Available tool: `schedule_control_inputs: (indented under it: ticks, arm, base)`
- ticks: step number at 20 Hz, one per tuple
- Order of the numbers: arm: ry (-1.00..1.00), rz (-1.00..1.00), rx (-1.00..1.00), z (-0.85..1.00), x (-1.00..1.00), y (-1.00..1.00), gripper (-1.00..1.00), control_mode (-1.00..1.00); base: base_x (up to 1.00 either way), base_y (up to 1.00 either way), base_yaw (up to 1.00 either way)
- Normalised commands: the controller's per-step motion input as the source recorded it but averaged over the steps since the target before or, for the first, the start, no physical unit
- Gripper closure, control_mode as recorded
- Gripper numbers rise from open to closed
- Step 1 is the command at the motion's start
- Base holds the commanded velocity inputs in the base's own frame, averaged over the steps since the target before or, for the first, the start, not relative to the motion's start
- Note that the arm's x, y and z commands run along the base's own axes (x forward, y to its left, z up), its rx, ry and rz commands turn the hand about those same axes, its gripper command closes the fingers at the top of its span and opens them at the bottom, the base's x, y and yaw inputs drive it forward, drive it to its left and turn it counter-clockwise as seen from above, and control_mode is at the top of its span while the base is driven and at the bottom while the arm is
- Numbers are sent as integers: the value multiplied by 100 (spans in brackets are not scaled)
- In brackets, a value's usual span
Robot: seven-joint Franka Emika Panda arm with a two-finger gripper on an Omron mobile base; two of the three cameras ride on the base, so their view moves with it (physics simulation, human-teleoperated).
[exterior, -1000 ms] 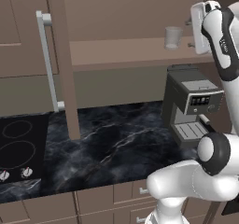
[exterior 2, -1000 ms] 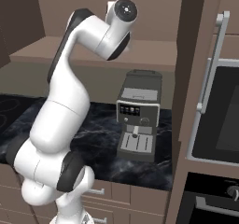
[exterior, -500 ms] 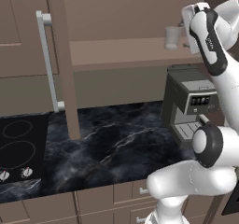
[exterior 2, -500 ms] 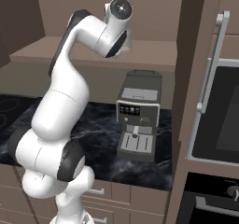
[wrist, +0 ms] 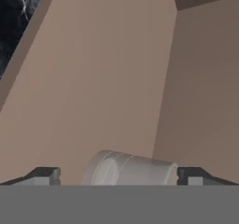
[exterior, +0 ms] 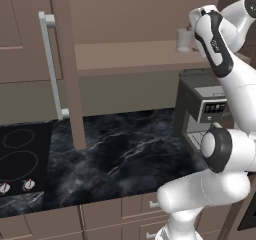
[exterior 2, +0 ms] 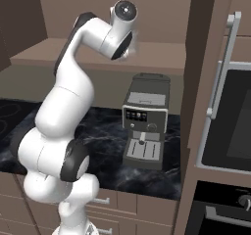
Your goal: There is a bowl on the dining counter. Grab a lemon wedge from the fridge and place it in the bowl. Then get the liquor bottle and glass cup from the cabinet and place them next to the bowl.
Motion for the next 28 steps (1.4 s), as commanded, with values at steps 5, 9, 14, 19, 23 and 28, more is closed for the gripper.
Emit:
schedule_control_inputs:
  ticks: [5, 9, 14, 19, 23, 28]
  arm:
    - [0, 0, -2, 0, 27, 0, -100, -100]
    - [0, 0, -3, 0, 23, 0, -100, -100]
    - [-2, 0, -3, -3, 13, -9, -100, -100]
    - [-2, 0, -3, -1, 13, -17, -100, -100]
    - [-2, 0, -3, -1, 16, -17, -100, -100]
    - [-2, 0, -2, -2, 17, -11, -100, -100]
  base:
    - [0, 0, 0]
    - [0, 0, 0]
    - [0, 0, 0]
    - [0, 0, 0]
    - [0, 0, 0]
    - [0, 0, 0]
